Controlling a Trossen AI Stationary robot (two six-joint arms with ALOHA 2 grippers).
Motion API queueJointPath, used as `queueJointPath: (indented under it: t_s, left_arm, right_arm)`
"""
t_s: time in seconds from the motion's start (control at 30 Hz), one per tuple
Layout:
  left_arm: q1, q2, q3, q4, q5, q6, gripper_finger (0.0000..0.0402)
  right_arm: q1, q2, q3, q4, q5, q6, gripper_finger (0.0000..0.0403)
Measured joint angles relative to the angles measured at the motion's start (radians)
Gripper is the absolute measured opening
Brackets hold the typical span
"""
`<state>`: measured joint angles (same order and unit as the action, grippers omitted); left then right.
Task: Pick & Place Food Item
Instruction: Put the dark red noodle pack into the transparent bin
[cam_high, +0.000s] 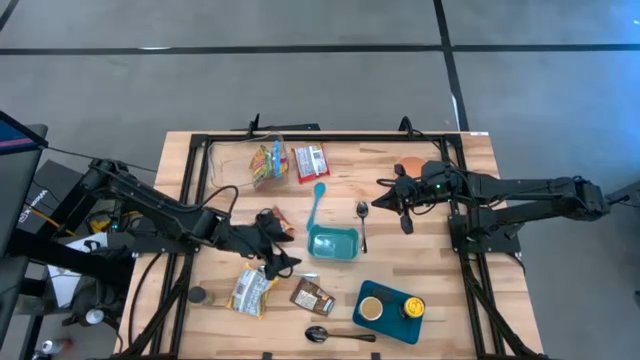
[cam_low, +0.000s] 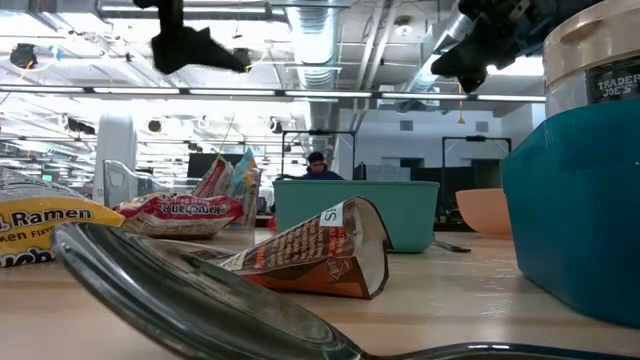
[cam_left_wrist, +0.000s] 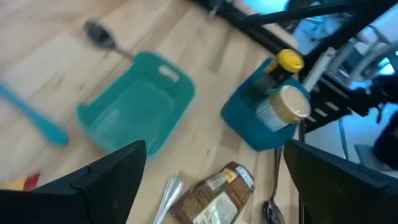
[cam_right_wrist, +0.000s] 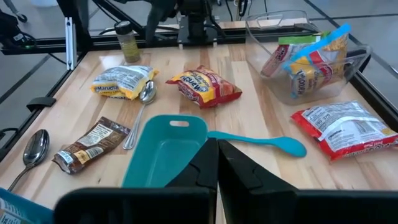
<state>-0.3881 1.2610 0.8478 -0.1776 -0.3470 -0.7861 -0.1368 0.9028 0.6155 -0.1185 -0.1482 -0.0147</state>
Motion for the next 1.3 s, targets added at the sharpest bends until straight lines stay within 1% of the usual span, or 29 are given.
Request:
queueJointPath:
  t_s: [0.13, 0.23, 0.43, 0.63, 0.73, 0.83, 0.9, 1.1, 1.2, 1.3]
  left_arm:
    - [0.019, 0.0, 0.0, -0.1, 0.004, -0.047, 0.0373]
    - [0.021, 0.0, 0.0, -0.186, 0.003, -0.08, 0.0362]
    - [0.02, 0.0, 0.0, -0.361, 0.007, -0.199, 0.0317]
    - [0.02, 0.001, 0.0, -0.57, 0.013, -0.377, 0.0271]
    - [0.02, 0.002, 0.0, -0.639, 0.013, -0.458, 0.025]
    - [0.018, 0.004, -0.002, -0.656, 0.013, -0.507, 0.023]
    - [0.013, 0.004, -0.014, -0.628, 0.013, -0.526, 0.0218]
    - [-0.007, 0.004, -0.043, -0.606, 0.014, -0.532, 0.0191]
    - [-0.012, 0.004, -0.072, -0.548, 0.015, -0.532, 0.0182]
    - [-0.012, 0.004, -0.103, -0.491, 0.038, -0.532, 0.0173]
  right_arm:
    - [0.0, 0.0, 0.0, 0.0, 0.0, 0.0, 0.0]
    - [0.0, 0.0, 0.0, 0.0, 0.0, 0.005, 0.0]
    - [0.0, 0.0, 0.0, 0.0, 0.0, 0.008, 0.0]
    - [0.0, 0.0, 0.0, -0.001, 0.0, 0.008, 0.0]
    - [0.0, 0.0, 0.0, -0.001, 0.0, 0.008, 0.0]
    - [0.0, 0.0, 0.0, -0.001, 0.0, 0.008, 0.0]
    - [0.0, 0.0, 0.0, -0.001, 0.0, 0.008, 0.0]
    - [0.0, 0.0, 0.0, -0.005, 0.0, 0.008, 0.0]
    - [0.0, 0.0, 0.0, -0.008, 0.0, 0.007, 0.0]
    - [0.0, 0.0, 0.0, -0.008, 0.0, 0.007, 0.0]
